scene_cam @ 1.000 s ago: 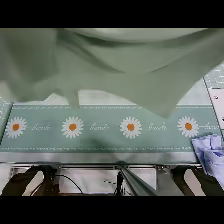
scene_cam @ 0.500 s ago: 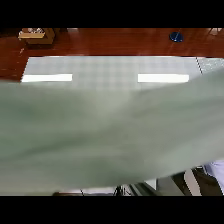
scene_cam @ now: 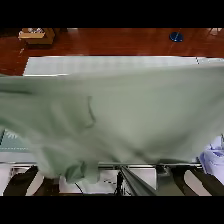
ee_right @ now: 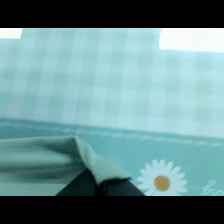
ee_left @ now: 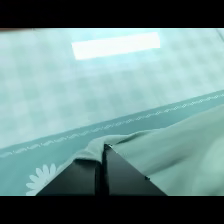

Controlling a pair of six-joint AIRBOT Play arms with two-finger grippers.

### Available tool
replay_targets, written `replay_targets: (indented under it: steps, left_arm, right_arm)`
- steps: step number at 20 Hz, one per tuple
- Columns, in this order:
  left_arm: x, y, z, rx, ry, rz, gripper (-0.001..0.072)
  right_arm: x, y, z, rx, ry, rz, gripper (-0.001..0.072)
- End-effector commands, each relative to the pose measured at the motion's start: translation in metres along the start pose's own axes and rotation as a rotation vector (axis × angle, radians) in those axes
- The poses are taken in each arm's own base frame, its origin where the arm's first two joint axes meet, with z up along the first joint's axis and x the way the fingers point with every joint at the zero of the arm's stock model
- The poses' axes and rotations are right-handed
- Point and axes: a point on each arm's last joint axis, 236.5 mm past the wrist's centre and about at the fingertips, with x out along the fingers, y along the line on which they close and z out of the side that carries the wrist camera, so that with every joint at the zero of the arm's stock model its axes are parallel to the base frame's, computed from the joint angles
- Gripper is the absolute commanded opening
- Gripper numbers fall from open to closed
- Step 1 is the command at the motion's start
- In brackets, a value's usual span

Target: Fold the shirts.

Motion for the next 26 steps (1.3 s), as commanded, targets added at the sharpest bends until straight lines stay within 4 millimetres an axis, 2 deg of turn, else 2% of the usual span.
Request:
replay_targets:
  steps: [1, 3, 6, 9, 12, 15, 18, 20, 22, 23, 24, 25, 26]
  left_arm:
    - [0.09, 0.059, -0.021, -0.094, 0.107, -0.008, 0.0033]
    - [0.141, 0.088, -0.023, -0.146, 0.142, -0.023, 0.0033]
    - [0.208, 0.114, -0.009, -0.182, 0.109, -0.077, 0.0033]
    - [0.268, 0.142, -0.004, -0.227, 0.064, -0.078, 0.0033]
    - [0.318, 0.17, -0.018, -0.28, 0.073, -0.034, 0.0033]
    - [0.357, 0.183, -0.05, -0.321, 0.14, -0.023, 0.0033]
    - [0.387, 0.183, -0.083, -0.347, 0.218, -0.031, 0.0033]
    - [0.402, 0.182, -0.103, -0.361, 0.266, -0.038, 0.0033]
    - [0.409, 0.183, -0.113, -0.376, 0.29, -0.042, 0.0058]
    - [0.408, 0.186, -0.112, -0.379, 0.287, -0.038, 0.0219]
    - [0.402, 0.188, -0.107, -0.379, 0.285, -0.044, 0.0386]
    - [0.39, 0.193, -0.097, -0.379, 0.292, -0.062, 0.0453]
    - [0.373, 0.198, -0.089, -0.372, 0.315, -0.083, 0.0458]
  right_arm:
    - [0.099, -0.027, -0.001, 0.074, 0.241, 0.078, 0.0023]
    - [0.144, -0.043, 0.007, 0.103, 0.284, 0.088, 0.0023]
    - [0.209, -0.065, 0.025, 0.128, 0.271, 0.095, 0.0023]
    - [0.261, -0.079, 0.047, 0.159, 0.195, 0.112, 0.0023]
    - [0.304, -0.089, 0.061, 0.21, 0.136, 0.131, 0.0023]
    - [0.347, -0.094, 0.054, 0.266, 0.155, 0.165, 0.0024]
    - [0.386, -0.087, 0.028, 0.298, 0.245, 0.207, 0.0024]
    - [0.403, -0.083, 0.014, 0.3, 0.293, 0.216, 0.0025]
    - [0.414, -0.078, 0.006, 0.306, 0.323, 0.223, 0.0031]
    - [0.413, -0.077, 0.006, 0.316, 0.322, 0.222, 0.0117]
    - [0.407, -0.075, 0.01, 0.313, 0.321, 0.233, 0.0245]
    - [0.393, -0.077, 0.016, 0.28, 0.324, 0.241, 0.0317]
    - [0.374, -0.085, 0.019, 0.221, 0.336, 0.233, 0.0319]
